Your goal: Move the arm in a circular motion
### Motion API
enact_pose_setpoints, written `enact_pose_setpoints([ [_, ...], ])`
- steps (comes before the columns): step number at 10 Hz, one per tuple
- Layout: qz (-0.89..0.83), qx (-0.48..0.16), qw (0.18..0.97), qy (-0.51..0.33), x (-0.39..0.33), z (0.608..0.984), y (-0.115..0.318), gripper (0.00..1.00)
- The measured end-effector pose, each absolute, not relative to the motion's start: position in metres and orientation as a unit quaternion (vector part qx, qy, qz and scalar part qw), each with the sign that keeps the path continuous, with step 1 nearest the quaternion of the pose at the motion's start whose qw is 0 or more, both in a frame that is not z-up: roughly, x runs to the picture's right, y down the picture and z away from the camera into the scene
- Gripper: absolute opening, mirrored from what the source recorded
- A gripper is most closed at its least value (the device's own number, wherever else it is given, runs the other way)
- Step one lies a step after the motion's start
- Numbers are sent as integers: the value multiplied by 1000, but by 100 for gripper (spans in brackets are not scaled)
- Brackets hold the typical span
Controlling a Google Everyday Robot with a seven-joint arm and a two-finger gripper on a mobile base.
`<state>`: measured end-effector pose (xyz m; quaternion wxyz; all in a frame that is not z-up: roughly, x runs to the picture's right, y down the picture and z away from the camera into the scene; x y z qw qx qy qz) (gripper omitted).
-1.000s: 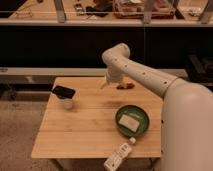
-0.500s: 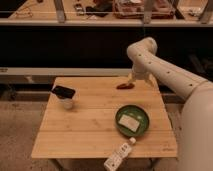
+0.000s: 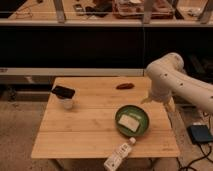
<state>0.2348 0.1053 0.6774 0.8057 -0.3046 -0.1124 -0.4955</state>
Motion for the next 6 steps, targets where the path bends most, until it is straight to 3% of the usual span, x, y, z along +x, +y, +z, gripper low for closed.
enact_pose_setpoints([
  [3, -513, -279, 791, -184, 142, 647, 155, 80],
  [6, -574, -224, 732, -291, 18, 675, 173, 80],
])
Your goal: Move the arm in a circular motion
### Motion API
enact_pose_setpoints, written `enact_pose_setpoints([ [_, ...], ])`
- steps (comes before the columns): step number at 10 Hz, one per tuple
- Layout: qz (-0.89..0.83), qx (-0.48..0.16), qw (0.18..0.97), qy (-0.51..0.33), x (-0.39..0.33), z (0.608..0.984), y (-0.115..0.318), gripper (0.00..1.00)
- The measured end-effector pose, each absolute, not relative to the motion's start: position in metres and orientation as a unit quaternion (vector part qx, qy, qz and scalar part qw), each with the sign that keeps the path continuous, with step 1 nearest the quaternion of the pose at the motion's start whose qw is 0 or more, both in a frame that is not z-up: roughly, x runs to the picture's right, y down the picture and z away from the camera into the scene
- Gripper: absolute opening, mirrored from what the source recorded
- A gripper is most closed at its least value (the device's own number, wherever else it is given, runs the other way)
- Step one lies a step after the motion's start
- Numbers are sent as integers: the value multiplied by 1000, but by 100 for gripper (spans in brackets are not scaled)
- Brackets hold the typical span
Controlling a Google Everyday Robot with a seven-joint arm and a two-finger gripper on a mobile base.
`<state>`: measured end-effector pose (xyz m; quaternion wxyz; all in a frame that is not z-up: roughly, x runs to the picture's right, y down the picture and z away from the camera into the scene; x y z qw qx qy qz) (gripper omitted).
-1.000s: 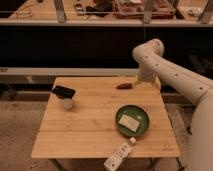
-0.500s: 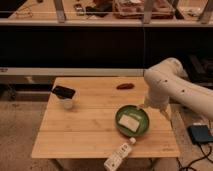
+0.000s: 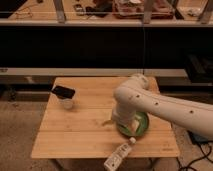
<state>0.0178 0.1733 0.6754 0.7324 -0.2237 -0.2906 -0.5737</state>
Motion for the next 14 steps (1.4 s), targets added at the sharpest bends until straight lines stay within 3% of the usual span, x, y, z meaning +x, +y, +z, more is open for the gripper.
enact_pose_setpoints([
  [3, -641, -178, 665, -338, -69, 743, 155, 80],
  [5, -675, -169, 639, -328, -77, 792, 121, 80],
  [6, -696, -165, 630, -302, -61, 821, 72, 80],
  [9, -703, -172, 651, -228, 13, 845, -28, 80],
  [11, -677, -193, 686, -187, 86, 845, -59, 80],
  [14, -614, -238, 740, -136, 200, 823, -56, 80],
])
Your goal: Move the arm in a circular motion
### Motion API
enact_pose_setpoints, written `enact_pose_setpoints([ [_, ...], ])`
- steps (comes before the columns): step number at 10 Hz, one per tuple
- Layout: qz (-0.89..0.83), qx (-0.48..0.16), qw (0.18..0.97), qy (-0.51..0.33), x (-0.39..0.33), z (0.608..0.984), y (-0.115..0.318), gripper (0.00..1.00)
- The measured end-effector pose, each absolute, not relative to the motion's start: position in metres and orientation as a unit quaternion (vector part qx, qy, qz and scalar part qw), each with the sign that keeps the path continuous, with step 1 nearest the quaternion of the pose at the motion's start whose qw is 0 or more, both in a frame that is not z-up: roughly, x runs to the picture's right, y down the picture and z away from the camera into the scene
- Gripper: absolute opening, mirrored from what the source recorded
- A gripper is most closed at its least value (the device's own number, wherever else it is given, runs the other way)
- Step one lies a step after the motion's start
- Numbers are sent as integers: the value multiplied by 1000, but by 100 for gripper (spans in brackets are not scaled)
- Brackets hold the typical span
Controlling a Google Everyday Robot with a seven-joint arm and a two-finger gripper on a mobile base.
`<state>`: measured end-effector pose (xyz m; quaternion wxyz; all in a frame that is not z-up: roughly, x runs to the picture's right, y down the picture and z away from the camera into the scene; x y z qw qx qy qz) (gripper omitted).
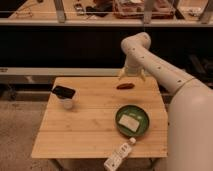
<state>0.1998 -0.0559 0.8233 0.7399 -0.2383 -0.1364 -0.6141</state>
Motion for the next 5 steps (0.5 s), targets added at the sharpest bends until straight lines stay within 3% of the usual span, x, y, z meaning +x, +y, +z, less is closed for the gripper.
enact_pose_setpoints([
  [2, -549, -280, 782, -92, 284, 771, -24, 80],
  [5, -504, -296, 806, -93, 288, 696, 37, 80],
])
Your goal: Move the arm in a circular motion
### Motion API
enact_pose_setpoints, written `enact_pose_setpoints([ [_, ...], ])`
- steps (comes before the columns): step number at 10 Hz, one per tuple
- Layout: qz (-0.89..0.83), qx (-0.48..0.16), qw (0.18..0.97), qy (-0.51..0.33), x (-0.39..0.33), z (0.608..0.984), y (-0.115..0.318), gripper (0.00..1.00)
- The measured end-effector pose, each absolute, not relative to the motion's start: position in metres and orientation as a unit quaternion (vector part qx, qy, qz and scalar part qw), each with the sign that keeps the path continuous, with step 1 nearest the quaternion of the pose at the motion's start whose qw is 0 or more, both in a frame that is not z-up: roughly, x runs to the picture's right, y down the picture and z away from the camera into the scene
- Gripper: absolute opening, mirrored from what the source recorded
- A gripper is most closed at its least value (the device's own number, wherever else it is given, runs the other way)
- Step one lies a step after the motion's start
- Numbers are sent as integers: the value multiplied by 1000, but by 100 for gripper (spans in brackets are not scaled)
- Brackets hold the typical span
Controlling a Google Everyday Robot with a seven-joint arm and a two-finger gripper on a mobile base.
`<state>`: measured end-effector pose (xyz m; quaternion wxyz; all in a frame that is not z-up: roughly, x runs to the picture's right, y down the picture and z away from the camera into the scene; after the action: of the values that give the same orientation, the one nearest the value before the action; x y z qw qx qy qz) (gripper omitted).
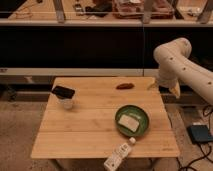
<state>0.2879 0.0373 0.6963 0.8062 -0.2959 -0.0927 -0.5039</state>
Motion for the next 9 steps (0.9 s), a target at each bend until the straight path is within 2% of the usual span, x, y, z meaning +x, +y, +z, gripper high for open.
enact_pose_setpoints([
  [2, -503, -281, 805, -139, 236, 670, 79, 80],
  [4, -515, -264, 788, -212, 167, 662, 123, 80],
  [6, -536, -251, 757, -276, 101, 667, 154, 80],
  [7, -566, -232, 717, -333, 39, 678, 171, 80],
  [9, -601, -204, 666, -393, -34, 697, 179, 80],
])
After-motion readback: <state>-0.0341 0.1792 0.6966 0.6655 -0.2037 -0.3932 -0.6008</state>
